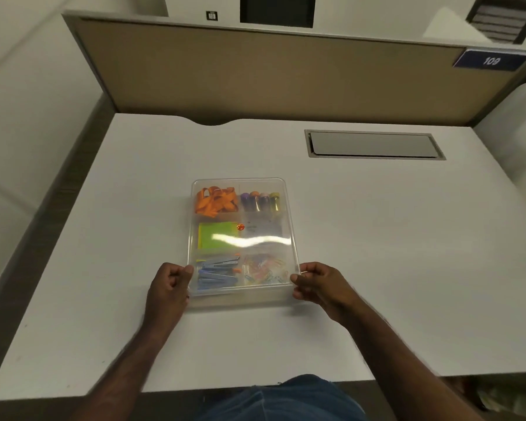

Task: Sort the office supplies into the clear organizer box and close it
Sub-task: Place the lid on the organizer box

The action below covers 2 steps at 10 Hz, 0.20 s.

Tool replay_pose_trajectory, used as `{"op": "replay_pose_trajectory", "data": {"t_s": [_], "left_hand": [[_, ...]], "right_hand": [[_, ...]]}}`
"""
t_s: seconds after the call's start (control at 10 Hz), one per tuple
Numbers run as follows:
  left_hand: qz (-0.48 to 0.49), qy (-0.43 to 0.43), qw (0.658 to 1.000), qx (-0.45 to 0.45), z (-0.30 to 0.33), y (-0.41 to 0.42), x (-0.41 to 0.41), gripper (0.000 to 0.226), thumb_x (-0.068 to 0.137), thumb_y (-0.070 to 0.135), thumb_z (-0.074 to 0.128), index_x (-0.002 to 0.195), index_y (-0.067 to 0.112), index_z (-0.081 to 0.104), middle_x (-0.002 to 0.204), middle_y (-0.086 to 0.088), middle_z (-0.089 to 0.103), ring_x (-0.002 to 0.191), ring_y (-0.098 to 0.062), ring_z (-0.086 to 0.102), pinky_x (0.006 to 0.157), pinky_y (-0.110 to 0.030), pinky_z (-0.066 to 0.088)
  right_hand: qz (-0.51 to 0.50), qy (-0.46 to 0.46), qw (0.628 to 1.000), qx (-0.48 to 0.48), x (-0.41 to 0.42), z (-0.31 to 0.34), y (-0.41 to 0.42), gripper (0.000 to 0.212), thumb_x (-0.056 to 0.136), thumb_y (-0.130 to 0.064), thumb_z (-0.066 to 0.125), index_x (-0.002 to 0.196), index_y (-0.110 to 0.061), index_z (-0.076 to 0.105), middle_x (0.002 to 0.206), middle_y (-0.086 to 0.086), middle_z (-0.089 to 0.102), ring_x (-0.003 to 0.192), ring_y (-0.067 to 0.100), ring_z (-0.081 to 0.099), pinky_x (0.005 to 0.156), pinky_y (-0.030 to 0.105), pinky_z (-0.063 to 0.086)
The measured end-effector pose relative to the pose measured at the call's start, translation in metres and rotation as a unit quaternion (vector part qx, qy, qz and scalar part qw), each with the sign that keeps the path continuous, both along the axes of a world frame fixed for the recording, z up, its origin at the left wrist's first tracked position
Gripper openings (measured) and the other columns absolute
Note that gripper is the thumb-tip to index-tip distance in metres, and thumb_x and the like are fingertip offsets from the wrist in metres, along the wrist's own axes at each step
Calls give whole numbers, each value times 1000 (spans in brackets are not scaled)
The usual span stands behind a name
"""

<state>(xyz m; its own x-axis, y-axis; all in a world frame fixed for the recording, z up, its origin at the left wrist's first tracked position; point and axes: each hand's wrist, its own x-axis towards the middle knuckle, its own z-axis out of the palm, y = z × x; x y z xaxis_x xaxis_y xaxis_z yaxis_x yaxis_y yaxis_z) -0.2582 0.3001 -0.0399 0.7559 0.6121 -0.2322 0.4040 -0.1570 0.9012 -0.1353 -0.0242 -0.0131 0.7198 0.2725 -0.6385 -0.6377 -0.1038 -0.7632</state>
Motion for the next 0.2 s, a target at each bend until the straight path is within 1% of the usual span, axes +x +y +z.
{"op": "replay_pose_trajectory", "data": {"t_s": [0.1, 0.2], "left_hand": [[3, 6, 1000, 16, 6, -1, 7, 27, 100, 35, 66, 82, 17, 56, 58, 1, 61, 51, -24, 58, 51, -27, 49], [-4, 22, 998, 61, 14, -4, 10, 30, 101, 39, 62, 85, 13, 58, 71, -6, 67, 67, -33, 66, 65, -37, 52]], "right_hand": [[-18, -15, 1000, -11, -4, 5, 4, 47, 78, -10, 90, 117, 3, 67, 82, 10, 70, 67, 26, 68, 75, 38, 63], [-21, -50, 998, -44, -8, 9, 9, 48, 79, -15, 90, 119, -3, 67, 82, 11, 69, 68, 24, 69, 71, 39, 64]]}}
